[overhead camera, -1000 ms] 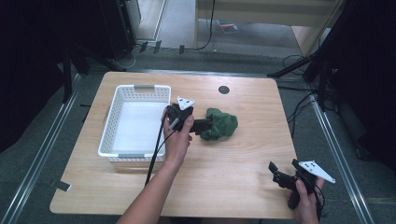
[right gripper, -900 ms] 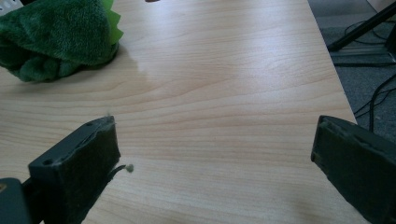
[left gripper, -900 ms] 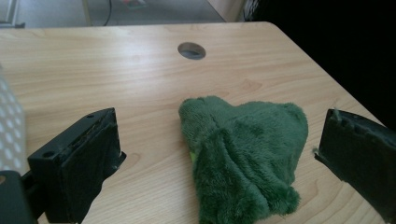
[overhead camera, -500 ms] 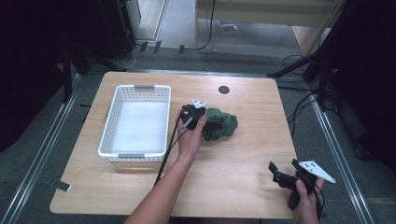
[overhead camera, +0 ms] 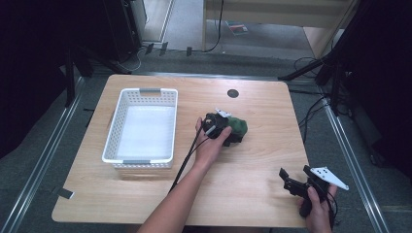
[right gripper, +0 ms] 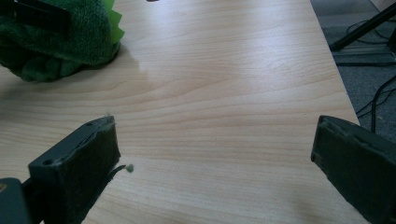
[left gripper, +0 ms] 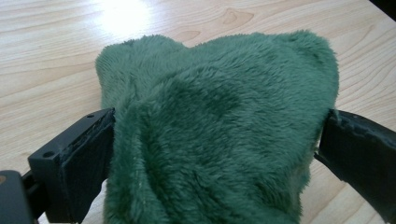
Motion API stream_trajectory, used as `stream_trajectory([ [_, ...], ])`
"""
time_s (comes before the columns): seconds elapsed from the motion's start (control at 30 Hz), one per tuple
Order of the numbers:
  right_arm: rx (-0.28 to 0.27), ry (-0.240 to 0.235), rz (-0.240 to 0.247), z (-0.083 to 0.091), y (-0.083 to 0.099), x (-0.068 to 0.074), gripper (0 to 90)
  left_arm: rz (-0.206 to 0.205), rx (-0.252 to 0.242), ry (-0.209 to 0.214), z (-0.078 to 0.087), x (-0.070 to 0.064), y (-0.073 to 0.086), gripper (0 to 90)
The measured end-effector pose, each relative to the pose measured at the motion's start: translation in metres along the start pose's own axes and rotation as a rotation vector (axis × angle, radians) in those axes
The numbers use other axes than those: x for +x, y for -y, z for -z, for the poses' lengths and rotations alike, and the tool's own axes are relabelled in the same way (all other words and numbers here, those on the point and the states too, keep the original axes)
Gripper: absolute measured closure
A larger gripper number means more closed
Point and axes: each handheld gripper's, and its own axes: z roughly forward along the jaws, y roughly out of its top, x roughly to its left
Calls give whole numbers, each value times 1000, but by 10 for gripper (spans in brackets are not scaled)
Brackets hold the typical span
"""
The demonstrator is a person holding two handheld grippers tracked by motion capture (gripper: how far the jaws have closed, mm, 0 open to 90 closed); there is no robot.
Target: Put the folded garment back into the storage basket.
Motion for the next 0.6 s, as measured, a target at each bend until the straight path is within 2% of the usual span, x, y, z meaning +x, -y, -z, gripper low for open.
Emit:
stream_trajectory([
  [0.1,0,-1,0,0,0,0,12,-23,23,-22,-3,-1,1,0],
  [0.23,2,0,0,0,0,0,12,-27,56,-50,-8,-3,3,0],
  [0.43,2,1,-1,0,0,0,12,-16,83,-49,-14,-2,4,0],
  [0.6,3,1,-1,0,0,0,12,-36,95,-46,-15,-2,5,35],
])
